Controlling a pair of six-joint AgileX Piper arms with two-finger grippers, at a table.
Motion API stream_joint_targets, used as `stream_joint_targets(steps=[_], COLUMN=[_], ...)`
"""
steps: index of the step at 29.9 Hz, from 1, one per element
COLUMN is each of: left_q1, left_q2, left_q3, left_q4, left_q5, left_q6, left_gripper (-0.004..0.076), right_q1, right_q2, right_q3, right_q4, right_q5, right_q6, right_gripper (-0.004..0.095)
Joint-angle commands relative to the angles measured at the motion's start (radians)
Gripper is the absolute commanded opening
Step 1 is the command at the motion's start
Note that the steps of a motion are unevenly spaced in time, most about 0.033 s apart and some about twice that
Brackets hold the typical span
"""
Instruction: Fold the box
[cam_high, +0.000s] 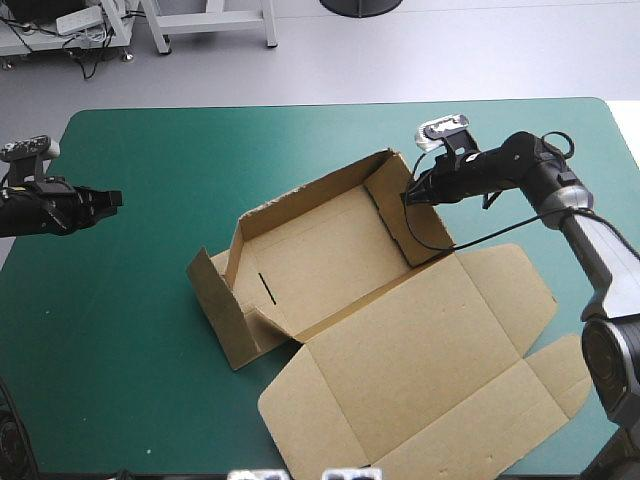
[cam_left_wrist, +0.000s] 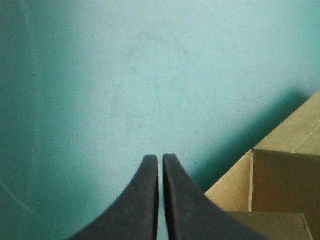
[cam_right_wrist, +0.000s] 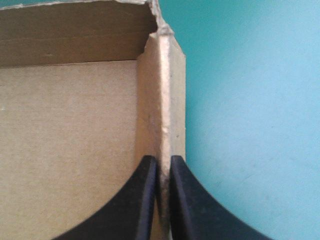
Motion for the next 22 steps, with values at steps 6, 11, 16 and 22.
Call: stream_joint_targets(steps=[6,11,16,22], left_q1=[-0.001,-0.001,-0.001,-0.001], left_q2=[-0.028,-0.028,-0.028,-0.027], left_q3=[-0.026,-0.026,-0.026,-0.026], left_q4=[-0.046,-0.046,-0.046,-0.046], left_q5=[-0.017,-0.015,-0.015,-0.015], left_q6=[0.017,0.017,0.022,0.022], left_gripper=[0.0013,0.0013,0.0013,0.0013], right_q1=[0.024,0.024,0.024,0.022], right_q2=[-0.047,-0.051,-0.064,-0.066], right_q3=[-0.074,-0.074,-0.111,-0.163], right_q4=[-0.051,-0.049,-0.049,-0.132], right_q5=[-0.1,-0.106,-0.05,0.127], right_q6=[0.005,0.005,0.008,0.089], right_gripper=[0.0361,0.0361,0.0361,0.0361])
